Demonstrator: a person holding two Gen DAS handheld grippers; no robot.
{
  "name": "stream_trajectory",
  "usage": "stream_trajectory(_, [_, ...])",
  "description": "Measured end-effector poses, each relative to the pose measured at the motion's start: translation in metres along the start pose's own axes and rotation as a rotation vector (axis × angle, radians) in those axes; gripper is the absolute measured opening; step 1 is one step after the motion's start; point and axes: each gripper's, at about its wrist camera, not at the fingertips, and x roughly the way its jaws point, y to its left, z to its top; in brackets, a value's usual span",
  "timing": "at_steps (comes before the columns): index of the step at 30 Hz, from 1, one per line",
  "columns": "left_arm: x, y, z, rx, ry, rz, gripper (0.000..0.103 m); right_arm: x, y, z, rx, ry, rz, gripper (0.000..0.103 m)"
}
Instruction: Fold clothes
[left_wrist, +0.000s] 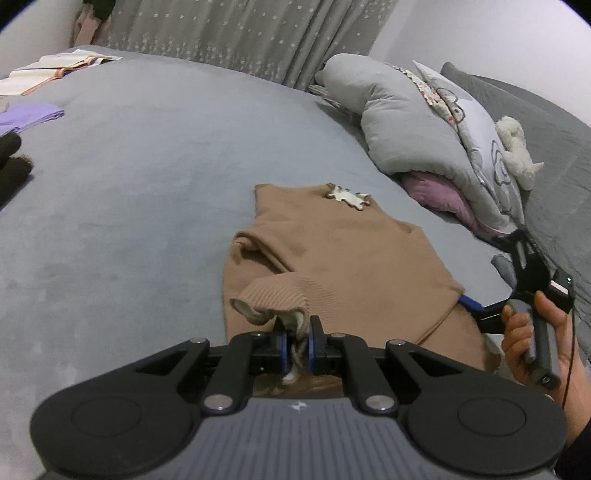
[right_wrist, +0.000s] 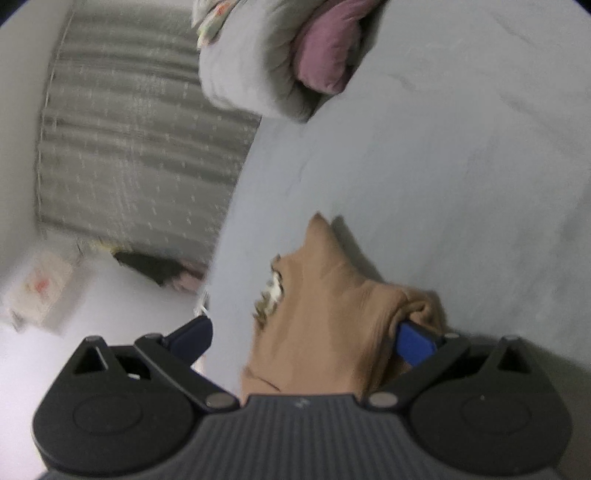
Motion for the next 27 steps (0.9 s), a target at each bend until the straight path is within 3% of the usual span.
stream_trajectory(6, [0.005, -0.002, -0.007, -0.017, 0.052, -0.02, 0.007, 0.008, -0.017, 0.014, 0.085, -0.048, 0.046, 0.103])
stream_trajectory(11, [0.011, -0.003, -0.013, -0.003, 0.08, 0.007, 0.007, 0.021, -0.013, 0.015, 0.038, -0.045, 0.005, 0.102])
stream_trajectory(18, [0.008, -0.001, -0.013, 0.011, 0.07, 0.023, 0.007, 0.007, -0.007, 0.012, 0.043, -0.065, 0.0, 0.101])
stream_trajectory(27, [0.007, 0.001, -0.013, 0.055, 0.078, 0.045, 0.01, 0.002, 0.007, 0.013, -0.038, -0.024, -0.063, 0.1])
